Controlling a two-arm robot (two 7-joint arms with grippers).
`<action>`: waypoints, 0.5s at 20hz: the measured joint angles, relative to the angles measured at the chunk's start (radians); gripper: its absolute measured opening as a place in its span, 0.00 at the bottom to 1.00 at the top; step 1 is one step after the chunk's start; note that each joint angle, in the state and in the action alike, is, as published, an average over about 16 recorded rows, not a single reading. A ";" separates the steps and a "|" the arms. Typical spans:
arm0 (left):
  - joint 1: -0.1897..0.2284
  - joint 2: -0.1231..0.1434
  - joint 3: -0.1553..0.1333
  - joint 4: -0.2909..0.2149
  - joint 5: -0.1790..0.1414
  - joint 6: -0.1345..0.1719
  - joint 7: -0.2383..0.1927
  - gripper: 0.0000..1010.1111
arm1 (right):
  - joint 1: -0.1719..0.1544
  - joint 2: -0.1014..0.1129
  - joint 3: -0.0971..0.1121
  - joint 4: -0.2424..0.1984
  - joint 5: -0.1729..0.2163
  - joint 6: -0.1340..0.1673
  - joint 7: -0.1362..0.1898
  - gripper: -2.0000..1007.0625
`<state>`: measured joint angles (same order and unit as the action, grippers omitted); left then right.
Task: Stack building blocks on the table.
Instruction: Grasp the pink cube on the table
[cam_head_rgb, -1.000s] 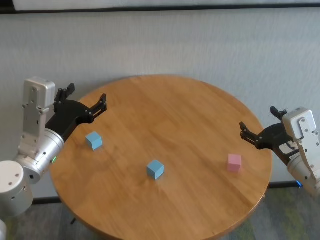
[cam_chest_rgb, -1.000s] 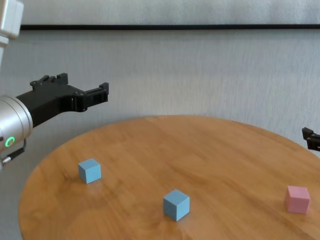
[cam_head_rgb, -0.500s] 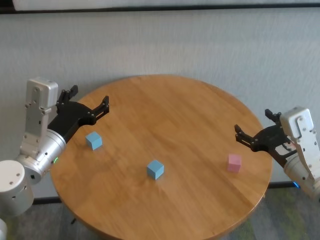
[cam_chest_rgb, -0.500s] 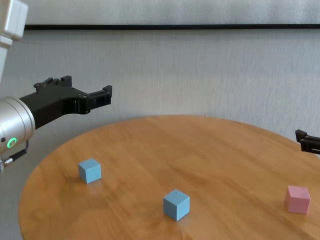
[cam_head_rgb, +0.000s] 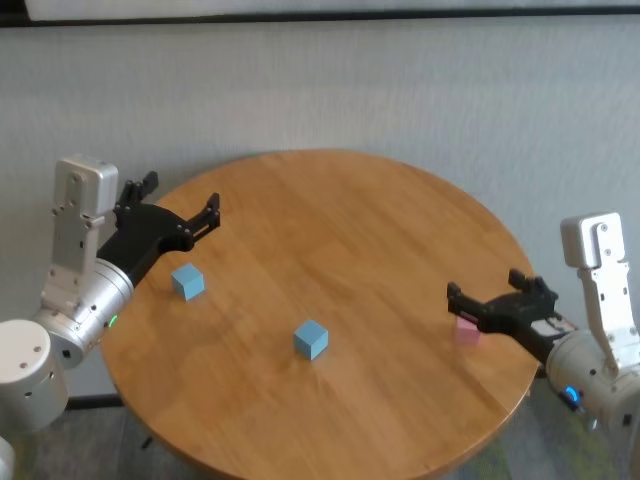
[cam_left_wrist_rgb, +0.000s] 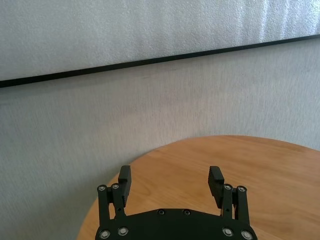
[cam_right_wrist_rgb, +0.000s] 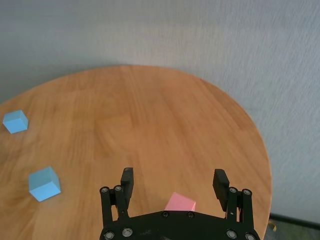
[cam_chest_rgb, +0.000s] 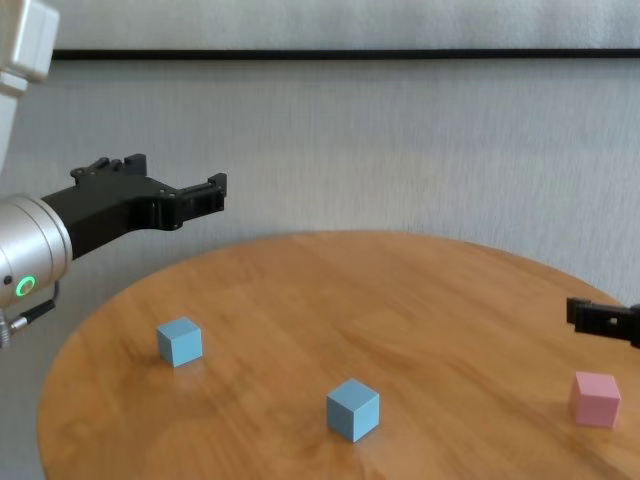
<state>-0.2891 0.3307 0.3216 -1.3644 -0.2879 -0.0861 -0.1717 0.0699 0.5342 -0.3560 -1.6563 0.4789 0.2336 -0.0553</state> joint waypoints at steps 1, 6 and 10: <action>0.000 0.000 0.000 0.000 0.000 0.000 0.000 0.99 | -0.008 -0.007 0.005 -0.014 0.008 0.025 -0.011 1.00; -0.001 0.001 0.001 0.000 -0.001 0.002 -0.001 0.99 | -0.037 -0.041 0.018 -0.063 0.019 0.129 -0.070 1.00; -0.001 0.001 0.002 0.000 -0.002 0.003 -0.002 0.99 | -0.046 -0.073 0.024 -0.064 0.004 0.178 -0.118 1.00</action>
<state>-0.2901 0.3317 0.3235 -1.3643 -0.2897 -0.0829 -0.1739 0.0241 0.4615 -0.3323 -1.7200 0.4832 0.4118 -0.1729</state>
